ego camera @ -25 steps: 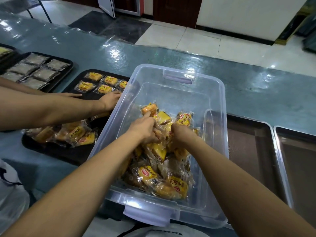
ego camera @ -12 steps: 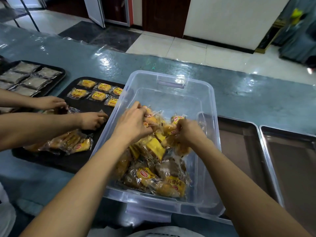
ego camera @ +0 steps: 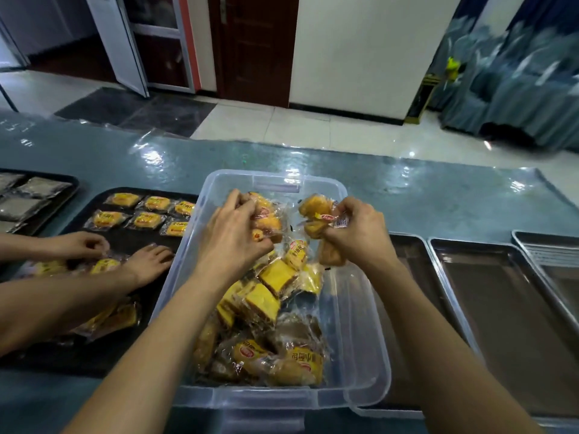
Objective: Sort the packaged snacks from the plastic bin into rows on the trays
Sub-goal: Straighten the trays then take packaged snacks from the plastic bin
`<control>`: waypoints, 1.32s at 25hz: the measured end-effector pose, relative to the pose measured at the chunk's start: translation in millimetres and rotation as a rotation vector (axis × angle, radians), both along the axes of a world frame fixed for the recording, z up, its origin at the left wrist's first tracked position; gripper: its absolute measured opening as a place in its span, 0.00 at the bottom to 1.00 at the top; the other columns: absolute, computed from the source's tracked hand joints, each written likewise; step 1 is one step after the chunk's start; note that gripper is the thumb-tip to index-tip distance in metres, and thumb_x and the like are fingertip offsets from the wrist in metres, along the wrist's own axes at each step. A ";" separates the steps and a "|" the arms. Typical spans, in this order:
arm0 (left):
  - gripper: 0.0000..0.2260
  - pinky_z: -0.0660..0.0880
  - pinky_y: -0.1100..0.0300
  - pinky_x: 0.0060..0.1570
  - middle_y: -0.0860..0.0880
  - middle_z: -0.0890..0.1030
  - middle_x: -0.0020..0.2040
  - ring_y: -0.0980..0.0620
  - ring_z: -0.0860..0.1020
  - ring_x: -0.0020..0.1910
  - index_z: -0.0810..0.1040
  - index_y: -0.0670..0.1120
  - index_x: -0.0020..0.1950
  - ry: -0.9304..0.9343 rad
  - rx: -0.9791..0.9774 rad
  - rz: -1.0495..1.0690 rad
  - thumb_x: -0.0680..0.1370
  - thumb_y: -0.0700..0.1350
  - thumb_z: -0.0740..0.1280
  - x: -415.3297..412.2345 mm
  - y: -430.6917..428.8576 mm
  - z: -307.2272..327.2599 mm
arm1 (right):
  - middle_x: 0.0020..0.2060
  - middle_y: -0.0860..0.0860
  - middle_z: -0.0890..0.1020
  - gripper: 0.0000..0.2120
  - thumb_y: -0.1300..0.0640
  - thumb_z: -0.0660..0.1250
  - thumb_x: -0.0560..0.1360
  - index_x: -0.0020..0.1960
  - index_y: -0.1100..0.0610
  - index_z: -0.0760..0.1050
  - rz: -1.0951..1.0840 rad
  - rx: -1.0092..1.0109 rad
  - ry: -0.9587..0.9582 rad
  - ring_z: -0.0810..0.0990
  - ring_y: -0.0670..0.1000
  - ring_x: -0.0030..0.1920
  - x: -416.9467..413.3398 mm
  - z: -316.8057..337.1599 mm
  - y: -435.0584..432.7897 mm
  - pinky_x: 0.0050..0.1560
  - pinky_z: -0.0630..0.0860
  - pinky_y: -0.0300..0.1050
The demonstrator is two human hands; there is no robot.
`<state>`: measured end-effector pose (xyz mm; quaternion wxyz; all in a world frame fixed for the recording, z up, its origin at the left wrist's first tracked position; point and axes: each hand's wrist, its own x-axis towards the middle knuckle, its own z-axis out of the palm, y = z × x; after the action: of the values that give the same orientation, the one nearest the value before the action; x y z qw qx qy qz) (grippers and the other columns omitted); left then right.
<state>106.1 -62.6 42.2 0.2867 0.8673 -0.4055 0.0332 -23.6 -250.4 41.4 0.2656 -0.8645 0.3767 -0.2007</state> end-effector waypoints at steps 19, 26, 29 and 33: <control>0.17 0.75 0.52 0.43 0.53 0.68 0.54 0.47 0.75 0.49 0.78 0.49 0.52 -0.085 -0.119 -0.348 0.66 0.51 0.75 -184.6 -145.5 30.7 | 0.46 0.47 0.81 0.13 0.51 0.77 0.67 0.48 0.49 0.77 -0.350 0.033 -0.180 0.78 0.50 0.49 -246.1 46.1 -86.2 0.46 0.73 0.44; 0.16 0.75 0.52 0.42 0.55 0.68 0.53 0.48 0.76 0.46 0.77 0.49 0.49 -0.034 -0.096 -0.458 0.66 0.55 0.73 -321.6 -221.5 2.0 | 0.46 0.48 0.81 0.13 0.52 0.77 0.67 0.48 0.51 0.77 -0.422 0.071 -0.128 0.77 0.51 0.48 -391.2 22.1 -144.8 0.43 0.71 0.45; 0.17 0.74 0.52 0.42 0.55 0.67 0.53 0.50 0.75 0.48 0.77 0.49 0.50 -0.037 -0.062 -0.505 0.66 0.55 0.75 -384.9 -254.8 -7.1 | 0.45 0.47 0.81 0.11 0.53 0.77 0.67 0.47 0.50 0.77 -0.472 0.079 -0.123 0.77 0.49 0.45 -458.7 13.3 -163.9 0.40 0.68 0.43; 0.18 0.75 0.53 0.43 0.55 0.67 0.54 0.51 0.74 0.49 0.78 0.49 0.53 -0.026 -0.026 -0.596 0.67 0.53 0.76 -457.0 -298.7 -12.9 | 0.42 0.47 0.82 0.11 0.52 0.76 0.68 0.45 0.49 0.75 -0.540 0.086 -0.113 0.80 0.52 0.43 -535.8 -1.4 -188.9 0.42 0.77 0.50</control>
<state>-350.8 -361.4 29.3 0.2896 0.7060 -0.6453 -0.0361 -559.4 -439.4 40.0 0.2597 -0.7082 0.5861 -0.2958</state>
